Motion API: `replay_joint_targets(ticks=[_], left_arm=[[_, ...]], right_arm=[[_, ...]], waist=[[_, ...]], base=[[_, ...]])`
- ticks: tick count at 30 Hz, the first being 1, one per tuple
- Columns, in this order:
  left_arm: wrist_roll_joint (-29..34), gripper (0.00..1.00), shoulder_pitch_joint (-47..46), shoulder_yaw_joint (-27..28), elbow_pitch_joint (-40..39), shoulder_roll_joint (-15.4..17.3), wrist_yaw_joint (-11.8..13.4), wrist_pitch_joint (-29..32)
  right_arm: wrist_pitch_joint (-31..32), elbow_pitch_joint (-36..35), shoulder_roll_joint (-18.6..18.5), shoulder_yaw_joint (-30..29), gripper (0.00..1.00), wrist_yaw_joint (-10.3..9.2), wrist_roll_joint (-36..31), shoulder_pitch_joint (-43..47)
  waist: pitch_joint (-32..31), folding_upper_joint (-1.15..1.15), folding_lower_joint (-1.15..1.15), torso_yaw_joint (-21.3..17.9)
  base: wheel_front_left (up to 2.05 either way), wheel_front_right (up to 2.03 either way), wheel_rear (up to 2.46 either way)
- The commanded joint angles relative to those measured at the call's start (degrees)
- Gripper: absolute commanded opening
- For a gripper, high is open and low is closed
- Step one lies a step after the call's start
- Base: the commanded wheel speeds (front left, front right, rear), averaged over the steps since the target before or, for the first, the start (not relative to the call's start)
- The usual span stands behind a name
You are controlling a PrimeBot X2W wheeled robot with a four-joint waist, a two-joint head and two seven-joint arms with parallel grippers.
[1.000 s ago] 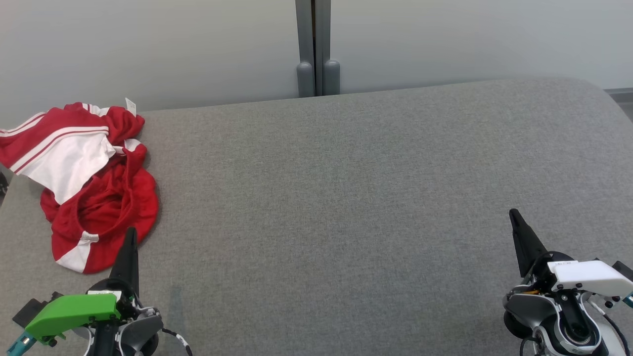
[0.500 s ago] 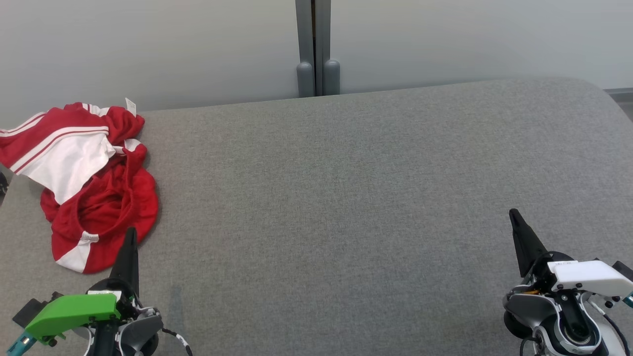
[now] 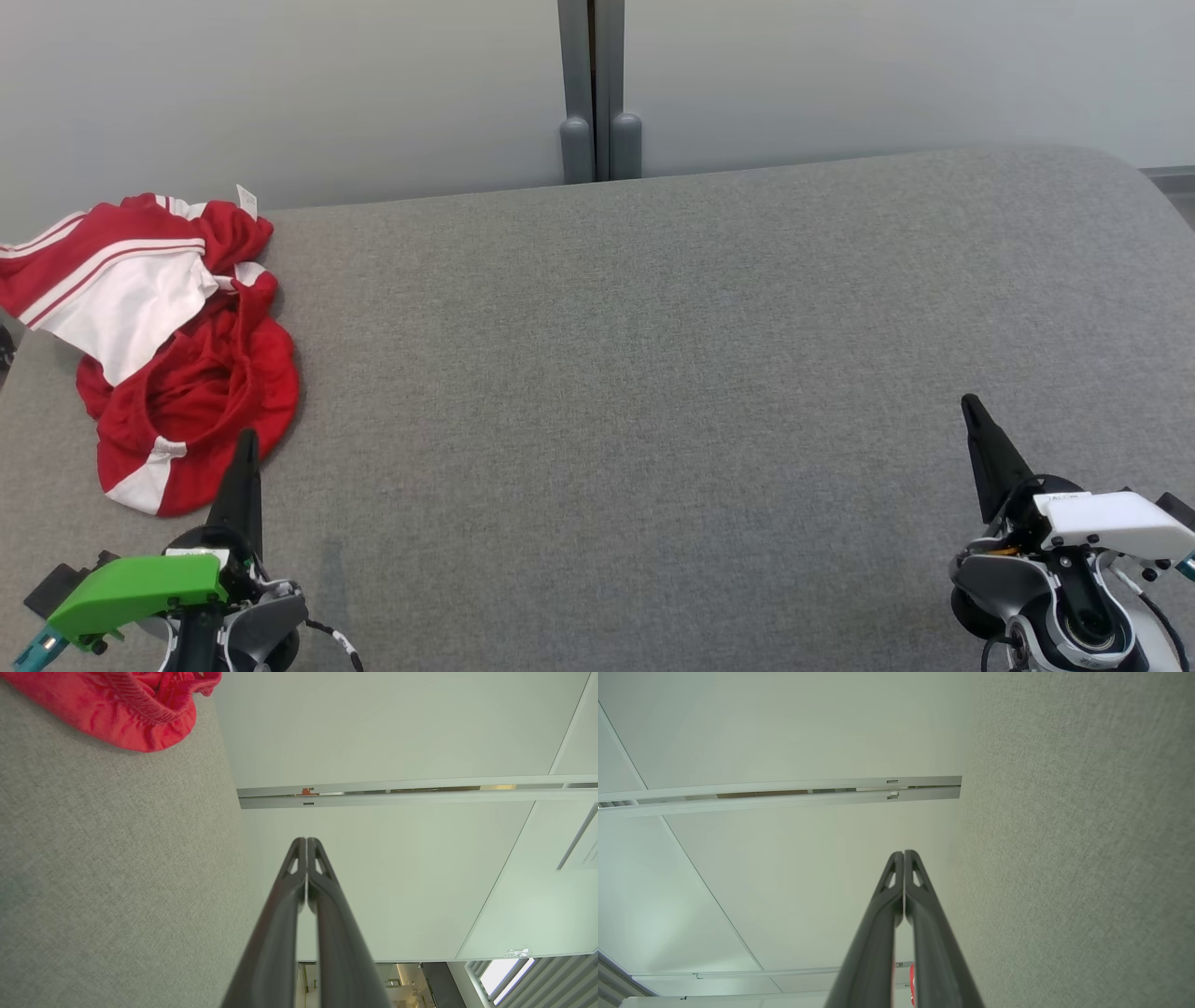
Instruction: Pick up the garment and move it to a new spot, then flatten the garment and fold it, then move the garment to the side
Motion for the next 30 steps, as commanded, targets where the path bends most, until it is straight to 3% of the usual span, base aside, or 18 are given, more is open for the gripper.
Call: replay_joint_targets(ticks=[1,13,14,30], left_arm=[[-0.2,0.0,-0.6,0.1,-0.1,0.1,-0.4,0.1],[-0.2,0.0,-0.6,0.1,-0.1,0.1,-0.4,0.1],[-0.2,1.0,-0.6,0.1,-0.1,0.1,-0.4,0.1],[2.6,1.0,2.5,-2.2,0.4,-0.4,0.2,-3.3]], right_arm=[[0.2,-0.3,-0.2,-0.1,0.0,0.02,0.4,-0.3],[0.2,-0.3,-0.2,-0.1,0.0,0.02,0.4,-0.3],[0.2,-0.3,-0.2,-0.1,1.0,0.02,0.4,-0.3],[-3.3,1.3,0.4,1.9,1.0,-0.01,-2.5,2.1]], waist=[[0.0,0.0,0.0,0.0],[0.0,0.0,0.0,0.0],[0.0,0.0,0.0,0.0],[0.0,0.0,0.0,0.0]], base=[[0.0,0.0,0.0],[0.0,0.0,0.0],[0.0,0.0,0.0],[0.0,0.0,0.0]])
